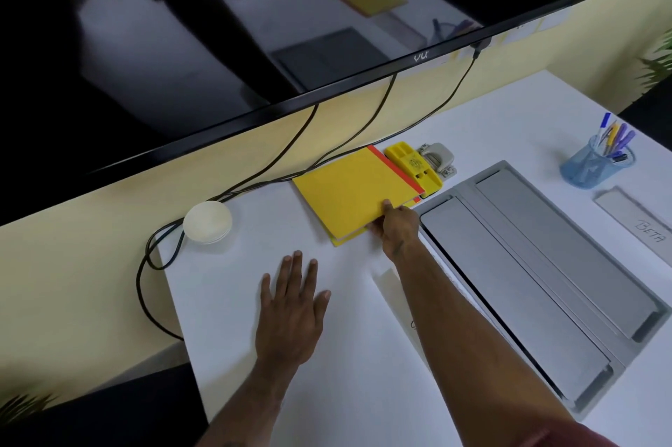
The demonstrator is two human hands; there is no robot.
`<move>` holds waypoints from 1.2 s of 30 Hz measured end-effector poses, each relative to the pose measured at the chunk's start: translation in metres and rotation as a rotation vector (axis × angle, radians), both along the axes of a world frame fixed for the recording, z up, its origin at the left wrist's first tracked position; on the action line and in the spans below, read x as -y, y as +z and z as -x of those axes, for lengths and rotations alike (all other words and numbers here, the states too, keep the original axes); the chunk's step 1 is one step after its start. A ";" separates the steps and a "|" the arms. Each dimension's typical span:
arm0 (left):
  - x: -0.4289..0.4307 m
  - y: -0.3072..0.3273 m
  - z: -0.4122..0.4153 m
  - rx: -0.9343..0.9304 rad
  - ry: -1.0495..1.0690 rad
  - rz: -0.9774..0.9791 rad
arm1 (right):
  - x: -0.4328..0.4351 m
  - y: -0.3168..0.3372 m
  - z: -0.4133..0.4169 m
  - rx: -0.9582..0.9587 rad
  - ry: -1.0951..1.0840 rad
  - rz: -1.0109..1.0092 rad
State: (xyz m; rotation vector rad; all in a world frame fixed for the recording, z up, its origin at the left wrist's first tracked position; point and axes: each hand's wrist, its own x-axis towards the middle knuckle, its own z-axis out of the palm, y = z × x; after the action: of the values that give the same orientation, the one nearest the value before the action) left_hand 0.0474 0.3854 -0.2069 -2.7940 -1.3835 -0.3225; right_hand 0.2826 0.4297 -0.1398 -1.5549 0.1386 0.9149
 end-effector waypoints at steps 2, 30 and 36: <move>0.000 0.000 0.000 0.003 0.004 -0.002 | -0.001 -0.003 -0.001 0.013 0.001 0.027; -0.001 0.018 -0.002 -0.130 -0.007 0.190 | 0.058 0.043 0.010 1.087 0.723 0.504; -0.007 0.038 -0.004 -0.220 -0.039 0.341 | 0.125 0.044 0.036 1.343 0.945 0.645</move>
State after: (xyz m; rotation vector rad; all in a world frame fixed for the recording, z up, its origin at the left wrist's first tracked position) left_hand 0.0512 0.3924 -0.1688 -3.0038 -1.4519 0.2392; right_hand 0.2468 0.3043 -0.0963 -2.5900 -1.4776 0.2825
